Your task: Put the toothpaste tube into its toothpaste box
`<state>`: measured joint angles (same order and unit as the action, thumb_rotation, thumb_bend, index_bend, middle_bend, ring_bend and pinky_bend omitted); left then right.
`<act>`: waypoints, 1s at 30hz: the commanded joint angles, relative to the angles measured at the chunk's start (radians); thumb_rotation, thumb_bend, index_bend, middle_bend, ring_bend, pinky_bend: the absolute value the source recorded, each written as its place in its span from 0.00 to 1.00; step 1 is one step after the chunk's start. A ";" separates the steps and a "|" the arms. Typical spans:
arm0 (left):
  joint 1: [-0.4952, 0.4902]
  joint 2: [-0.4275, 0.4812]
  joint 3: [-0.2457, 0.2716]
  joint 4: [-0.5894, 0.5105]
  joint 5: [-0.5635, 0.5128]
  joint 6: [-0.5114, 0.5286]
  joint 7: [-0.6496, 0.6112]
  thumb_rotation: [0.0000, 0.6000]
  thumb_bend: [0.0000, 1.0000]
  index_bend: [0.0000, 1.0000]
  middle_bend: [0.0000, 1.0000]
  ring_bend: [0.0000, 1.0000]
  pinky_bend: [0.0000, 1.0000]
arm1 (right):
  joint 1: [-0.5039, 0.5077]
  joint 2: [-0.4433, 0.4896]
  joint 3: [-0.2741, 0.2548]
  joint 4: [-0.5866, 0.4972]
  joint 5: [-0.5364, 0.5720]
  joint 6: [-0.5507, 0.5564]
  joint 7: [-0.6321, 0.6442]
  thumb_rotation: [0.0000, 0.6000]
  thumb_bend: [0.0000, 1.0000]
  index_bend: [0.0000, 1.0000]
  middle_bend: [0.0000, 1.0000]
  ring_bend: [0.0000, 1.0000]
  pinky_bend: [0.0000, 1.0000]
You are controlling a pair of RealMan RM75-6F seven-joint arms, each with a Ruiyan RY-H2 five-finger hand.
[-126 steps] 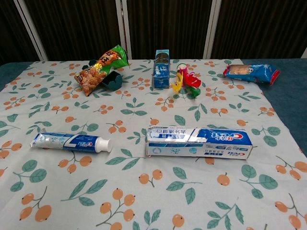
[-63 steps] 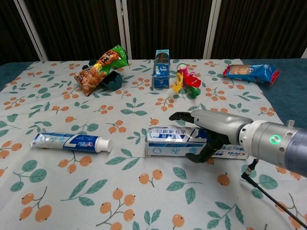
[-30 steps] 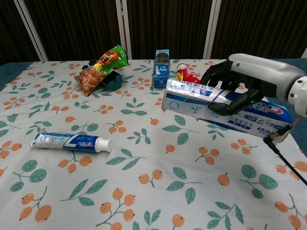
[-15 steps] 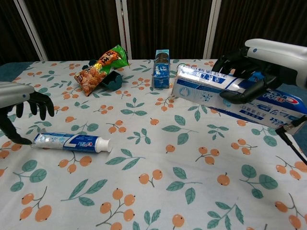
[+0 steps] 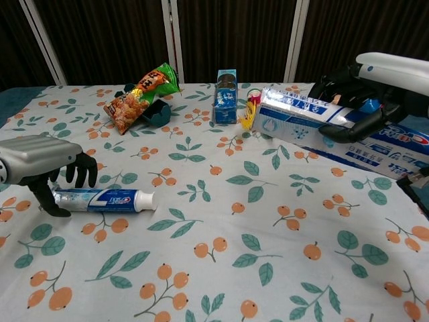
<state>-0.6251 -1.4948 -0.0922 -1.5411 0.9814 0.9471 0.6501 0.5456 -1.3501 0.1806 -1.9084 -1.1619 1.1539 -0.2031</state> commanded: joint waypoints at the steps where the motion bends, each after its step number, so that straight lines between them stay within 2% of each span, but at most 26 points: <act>1: -0.001 -0.021 -0.003 0.007 0.026 0.032 -0.017 1.00 0.38 0.57 0.65 0.57 0.59 | -0.004 0.006 0.000 0.000 -0.007 0.004 0.005 1.00 0.39 0.50 0.59 0.49 0.40; 5: -0.005 -0.015 -0.015 0.002 0.115 0.081 -0.063 1.00 0.46 0.67 0.76 0.67 0.67 | -0.012 0.026 0.005 -0.002 -0.011 0.009 0.019 1.00 0.39 0.50 0.59 0.49 0.40; 8: -0.016 0.008 -0.034 -0.010 0.156 0.099 -0.086 1.00 0.48 0.70 0.79 0.70 0.70 | -0.016 0.039 0.011 -0.007 -0.010 0.012 0.033 1.00 0.39 0.50 0.59 0.49 0.40; 17: -0.082 0.108 -0.092 -0.034 0.263 0.078 -0.148 1.00 0.48 0.71 0.79 0.71 0.70 | -0.025 0.064 0.025 -0.030 -0.013 0.023 0.050 1.00 0.39 0.50 0.59 0.49 0.40; 19: -0.117 0.150 -0.122 -0.039 0.316 0.064 -0.187 1.00 0.48 0.71 0.79 0.71 0.70 | -0.026 0.070 0.032 -0.041 -0.017 0.030 0.054 1.00 0.39 0.50 0.59 0.49 0.40; 21: -0.187 0.219 -0.167 -0.035 0.421 0.034 -0.246 1.00 0.48 0.71 0.79 0.71 0.70 | -0.024 0.076 0.038 -0.068 -0.015 0.027 0.060 1.00 0.39 0.50 0.59 0.49 0.40; 30: -0.291 0.304 -0.167 0.006 0.593 -0.028 -0.410 1.00 0.48 0.71 0.79 0.71 0.70 | -0.026 0.087 0.045 -0.112 0.009 0.025 0.064 1.00 0.39 0.50 0.59 0.49 0.40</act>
<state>-0.8924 -1.2097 -0.2553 -1.5485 1.5486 0.9351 0.2653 0.5204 -1.2640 0.2262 -2.0180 -1.1529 1.1786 -0.1385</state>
